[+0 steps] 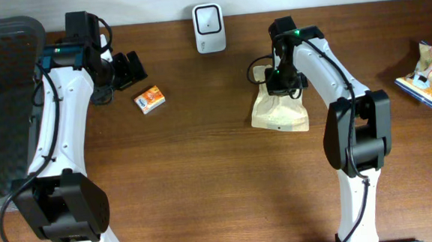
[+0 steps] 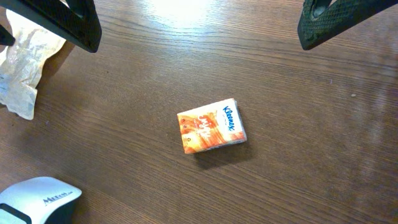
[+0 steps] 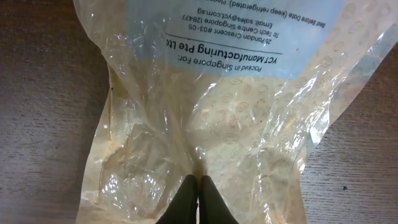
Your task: Scan the item barcode
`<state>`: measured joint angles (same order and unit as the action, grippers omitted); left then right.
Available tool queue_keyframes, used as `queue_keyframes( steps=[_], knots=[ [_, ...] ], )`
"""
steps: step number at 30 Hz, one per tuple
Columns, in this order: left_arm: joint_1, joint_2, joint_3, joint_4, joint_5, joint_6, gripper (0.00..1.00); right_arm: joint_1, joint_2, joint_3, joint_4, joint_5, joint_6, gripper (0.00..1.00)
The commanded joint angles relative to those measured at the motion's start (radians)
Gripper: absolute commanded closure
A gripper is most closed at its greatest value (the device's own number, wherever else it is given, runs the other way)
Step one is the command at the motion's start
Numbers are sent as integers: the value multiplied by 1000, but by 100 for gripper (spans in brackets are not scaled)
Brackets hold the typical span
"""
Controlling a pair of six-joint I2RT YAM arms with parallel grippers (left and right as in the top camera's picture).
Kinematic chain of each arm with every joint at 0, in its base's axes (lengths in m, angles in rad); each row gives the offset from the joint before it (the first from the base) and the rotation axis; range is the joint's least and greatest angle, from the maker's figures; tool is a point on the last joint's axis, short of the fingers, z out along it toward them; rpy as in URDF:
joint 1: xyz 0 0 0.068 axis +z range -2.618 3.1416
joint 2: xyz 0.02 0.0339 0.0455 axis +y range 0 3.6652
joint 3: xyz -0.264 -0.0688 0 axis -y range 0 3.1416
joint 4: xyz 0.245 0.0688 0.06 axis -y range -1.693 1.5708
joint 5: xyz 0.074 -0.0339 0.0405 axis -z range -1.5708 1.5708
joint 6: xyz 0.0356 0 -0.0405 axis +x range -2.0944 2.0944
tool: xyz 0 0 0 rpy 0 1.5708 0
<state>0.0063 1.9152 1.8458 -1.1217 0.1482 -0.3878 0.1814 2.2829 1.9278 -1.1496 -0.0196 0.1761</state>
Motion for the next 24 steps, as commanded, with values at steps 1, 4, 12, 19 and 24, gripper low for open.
queue_keyframes(
  steps=[1, 4, 12, 19, 24],
  knots=[
    [2, -8, 2, -2, -7, 12, 1, 2, 18, 16, -12, -2, -2, 96],
    [2, -8, 2, -2, -7, 12, 1, 2, 18, 13, -16, -2, -2, 47],
    [2, -8, 2, -2, -8, 12, 1, 2, 19, -124, 84, -3, 2, 2],
    [2, -8, 2, -2, -7, 12, 1, 2, 20, -243, 225, 14, 74, 2],
    [2, -8, 2, -2, -7, 12, 1, 2, 20, -326, 298, 21, 103, 7]
  ],
)
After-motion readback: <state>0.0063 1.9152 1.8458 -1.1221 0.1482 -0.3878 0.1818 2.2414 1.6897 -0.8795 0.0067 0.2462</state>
